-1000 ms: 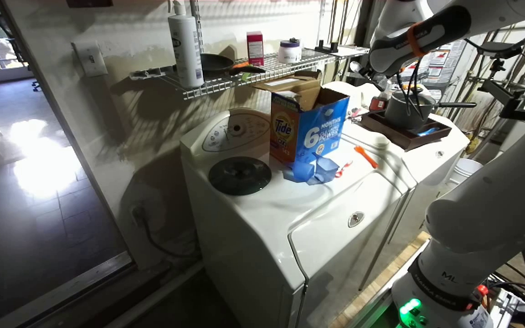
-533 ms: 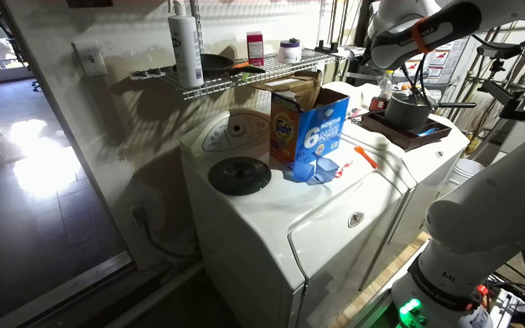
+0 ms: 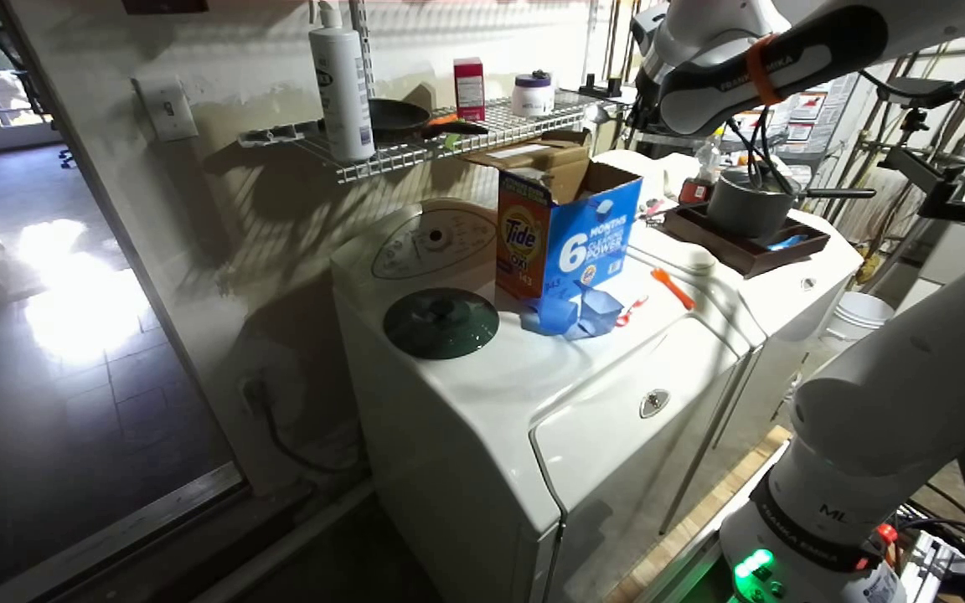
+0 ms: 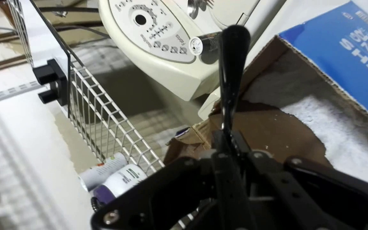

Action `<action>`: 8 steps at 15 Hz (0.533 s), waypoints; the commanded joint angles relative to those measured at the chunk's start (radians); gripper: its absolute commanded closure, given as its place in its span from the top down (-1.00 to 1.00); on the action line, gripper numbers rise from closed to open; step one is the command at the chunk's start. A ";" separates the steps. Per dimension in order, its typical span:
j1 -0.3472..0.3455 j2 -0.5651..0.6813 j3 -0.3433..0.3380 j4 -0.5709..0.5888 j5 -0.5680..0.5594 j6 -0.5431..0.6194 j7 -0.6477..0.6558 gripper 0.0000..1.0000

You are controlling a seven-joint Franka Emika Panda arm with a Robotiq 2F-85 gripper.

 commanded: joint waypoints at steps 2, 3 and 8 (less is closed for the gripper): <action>0.058 -0.039 -0.020 -0.066 0.016 0.022 -0.235 -0.96; 0.069 -0.037 -0.024 -0.073 0.025 0.022 -0.290 -0.96; 0.082 -0.009 -0.034 -0.087 0.015 0.034 -0.542 -0.96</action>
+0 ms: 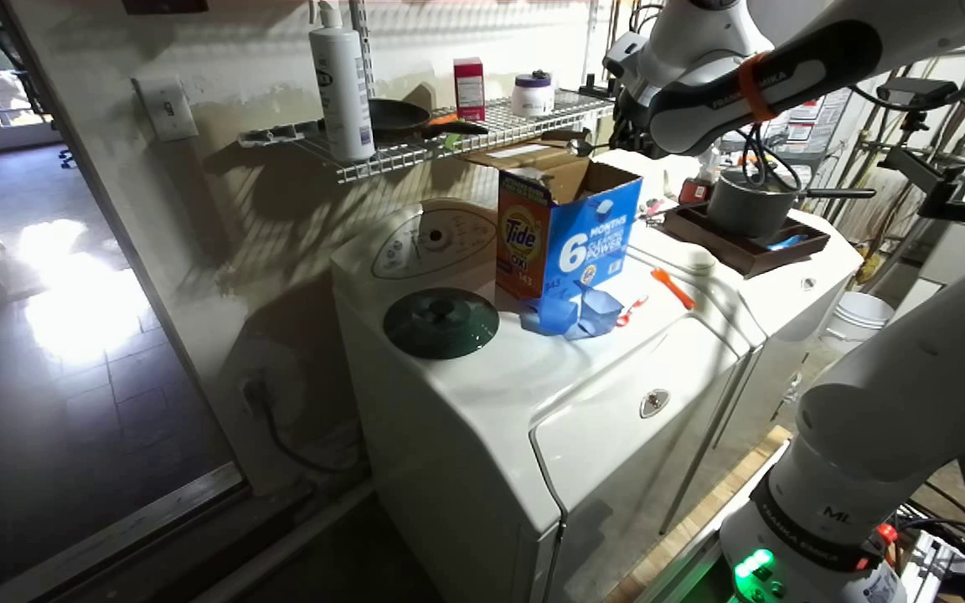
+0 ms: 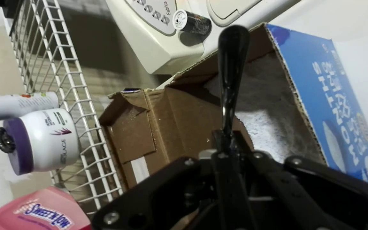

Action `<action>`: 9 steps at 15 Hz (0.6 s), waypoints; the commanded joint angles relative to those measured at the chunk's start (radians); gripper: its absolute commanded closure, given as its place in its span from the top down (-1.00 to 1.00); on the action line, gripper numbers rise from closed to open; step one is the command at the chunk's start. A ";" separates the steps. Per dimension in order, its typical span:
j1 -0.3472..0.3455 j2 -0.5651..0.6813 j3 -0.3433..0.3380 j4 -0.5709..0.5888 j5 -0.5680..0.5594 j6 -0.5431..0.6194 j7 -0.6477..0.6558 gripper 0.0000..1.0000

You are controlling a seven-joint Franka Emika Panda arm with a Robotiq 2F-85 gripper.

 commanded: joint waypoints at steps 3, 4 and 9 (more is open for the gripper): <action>0.004 0.030 -0.015 -0.017 -0.014 0.057 -0.283 -0.96; -0.004 0.045 -0.011 -0.010 -0.029 0.071 -0.318 -0.96; -0.023 0.057 0.012 -0.017 -0.002 0.074 -0.381 -0.85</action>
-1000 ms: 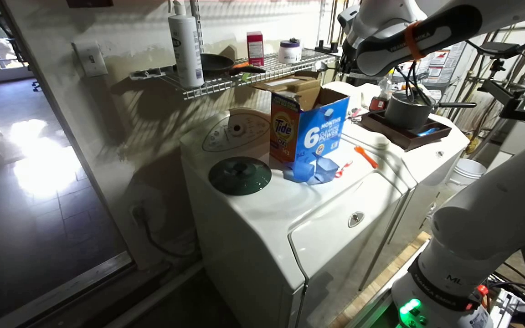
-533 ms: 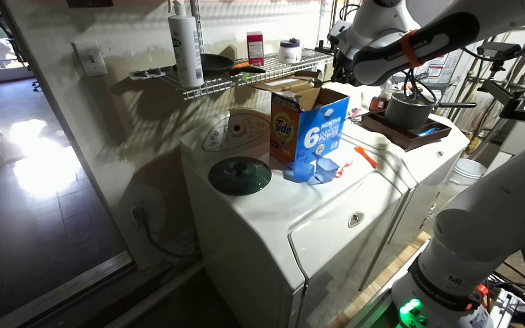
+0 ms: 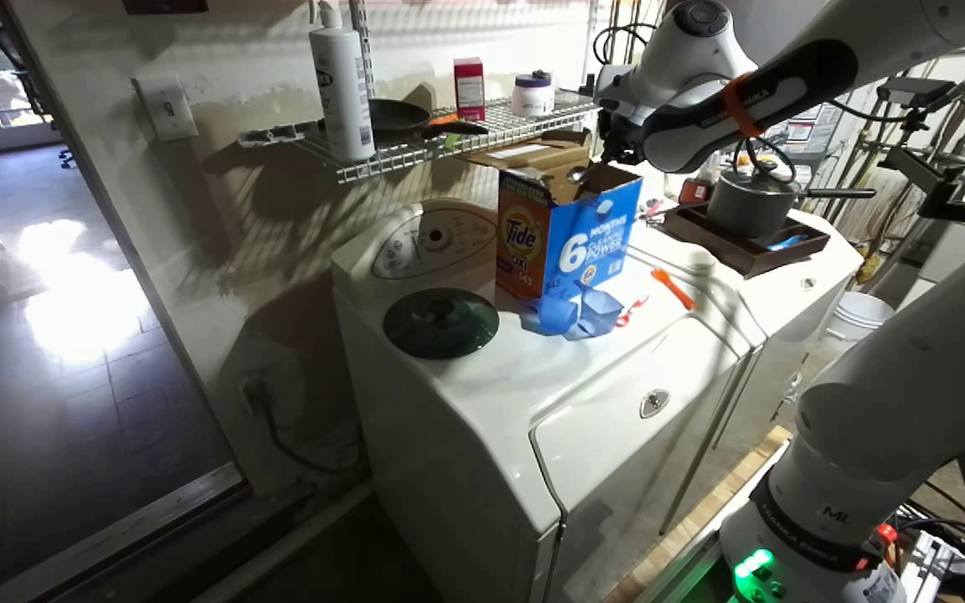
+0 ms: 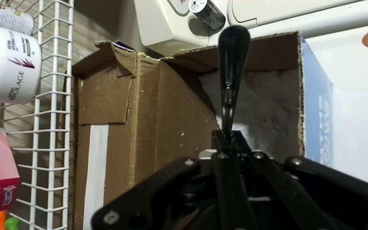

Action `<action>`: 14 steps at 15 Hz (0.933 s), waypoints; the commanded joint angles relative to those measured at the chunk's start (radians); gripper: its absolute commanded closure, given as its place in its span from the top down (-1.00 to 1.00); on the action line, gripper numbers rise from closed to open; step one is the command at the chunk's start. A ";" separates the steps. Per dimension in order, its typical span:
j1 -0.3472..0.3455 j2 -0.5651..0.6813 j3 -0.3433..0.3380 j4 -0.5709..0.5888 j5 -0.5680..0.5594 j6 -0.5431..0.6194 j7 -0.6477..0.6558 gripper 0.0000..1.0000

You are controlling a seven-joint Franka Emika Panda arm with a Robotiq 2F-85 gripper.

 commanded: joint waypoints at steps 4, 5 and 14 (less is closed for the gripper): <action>-0.017 0.000 0.018 0.000 0.010 0.000 -0.005 -0.85; -0.017 0.000 0.018 0.000 0.010 0.000 -0.005 -0.85; -0.031 0.158 0.047 0.104 -0.068 -0.029 -0.039 -0.96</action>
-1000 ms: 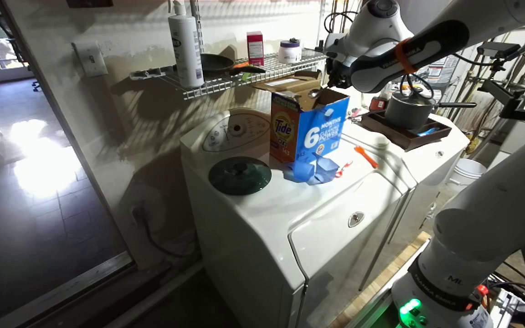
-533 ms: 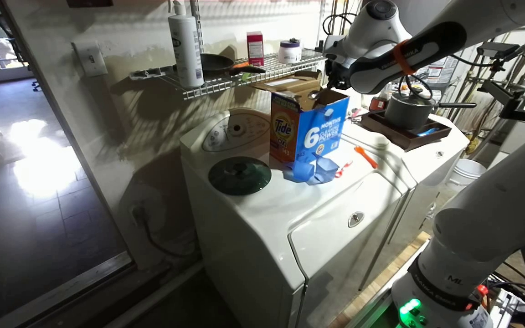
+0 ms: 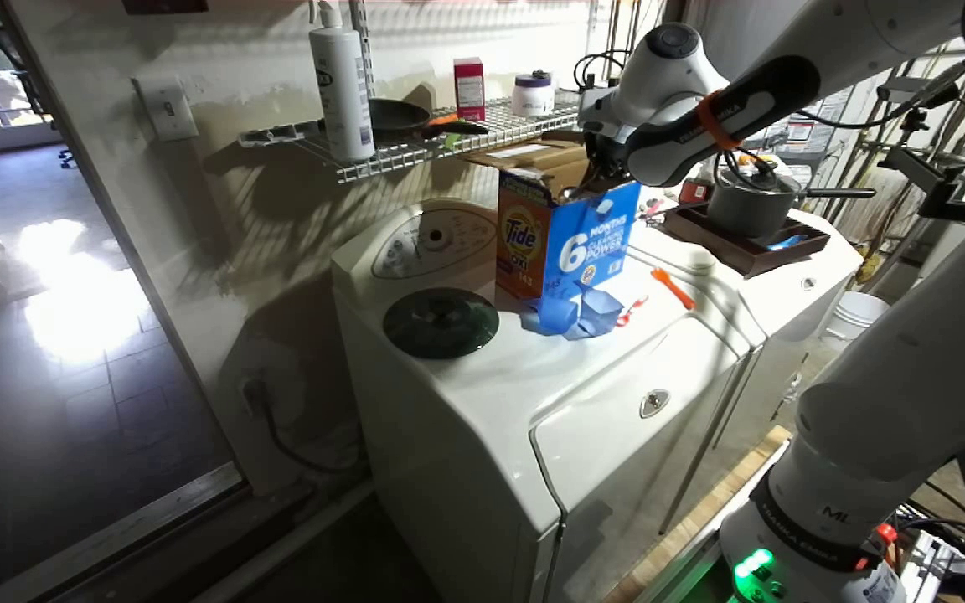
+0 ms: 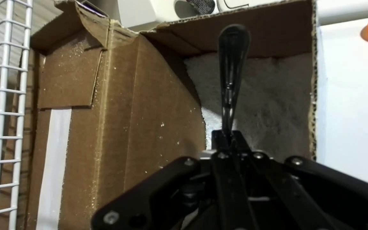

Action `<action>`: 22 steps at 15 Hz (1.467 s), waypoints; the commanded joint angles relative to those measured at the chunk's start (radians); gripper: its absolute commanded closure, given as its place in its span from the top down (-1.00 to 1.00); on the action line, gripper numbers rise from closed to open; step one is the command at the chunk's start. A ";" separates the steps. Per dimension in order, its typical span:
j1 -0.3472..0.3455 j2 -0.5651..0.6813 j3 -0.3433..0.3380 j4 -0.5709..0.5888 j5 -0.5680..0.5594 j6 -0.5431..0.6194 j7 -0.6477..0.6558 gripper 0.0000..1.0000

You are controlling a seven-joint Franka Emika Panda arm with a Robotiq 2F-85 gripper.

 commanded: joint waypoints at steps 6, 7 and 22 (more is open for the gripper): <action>-0.046 0.145 0.020 0.146 -0.214 -0.046 -0.002 -0.96; -0.046 0.156 0.019 0.152 -0.235 -0.047 0.001 -0.96; -0.035 0.293 0.049 0.247 -0.298 -0.113 -0.031 -0.96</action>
